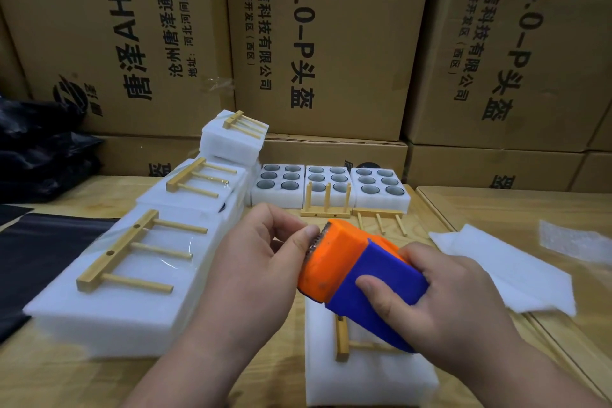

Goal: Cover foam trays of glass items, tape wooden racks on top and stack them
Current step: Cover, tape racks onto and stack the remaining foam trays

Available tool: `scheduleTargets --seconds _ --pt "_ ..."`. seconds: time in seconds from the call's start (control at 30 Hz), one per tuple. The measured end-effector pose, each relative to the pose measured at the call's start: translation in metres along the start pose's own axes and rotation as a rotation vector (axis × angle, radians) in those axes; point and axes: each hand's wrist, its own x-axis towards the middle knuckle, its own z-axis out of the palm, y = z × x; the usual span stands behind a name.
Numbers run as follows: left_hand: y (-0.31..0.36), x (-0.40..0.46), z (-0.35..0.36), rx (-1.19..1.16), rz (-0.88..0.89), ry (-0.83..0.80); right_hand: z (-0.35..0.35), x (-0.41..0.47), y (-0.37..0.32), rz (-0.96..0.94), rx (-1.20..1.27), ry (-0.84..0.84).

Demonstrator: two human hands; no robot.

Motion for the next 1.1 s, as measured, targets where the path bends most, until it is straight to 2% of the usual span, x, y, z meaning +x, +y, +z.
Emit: scheduleTargets --seconds 0.5,0.67,0.83,1.1 --pt "-0.012 0.003 -0.005 -0.120 -0.114 0.004 -0.004 -0.003 -0.003 -0.105 -0.082 0.002" --pt "-0.013 0.002 -0.002 -0.081 -0.087 0.027 -0.007 -0.002 0.003 -0.074 -0.039 -0.047" --pt "-0.017 0.014 -0.020 -0.178 -0.099 0.169 -0.018 -0.002 0.012 0.016 -0.037 -0.045" --pt "-0.025 0.023 -0.021 -0.122 -0.144 0.042 -0.030 0.007 0.026 0.141 0.006 -0.165"
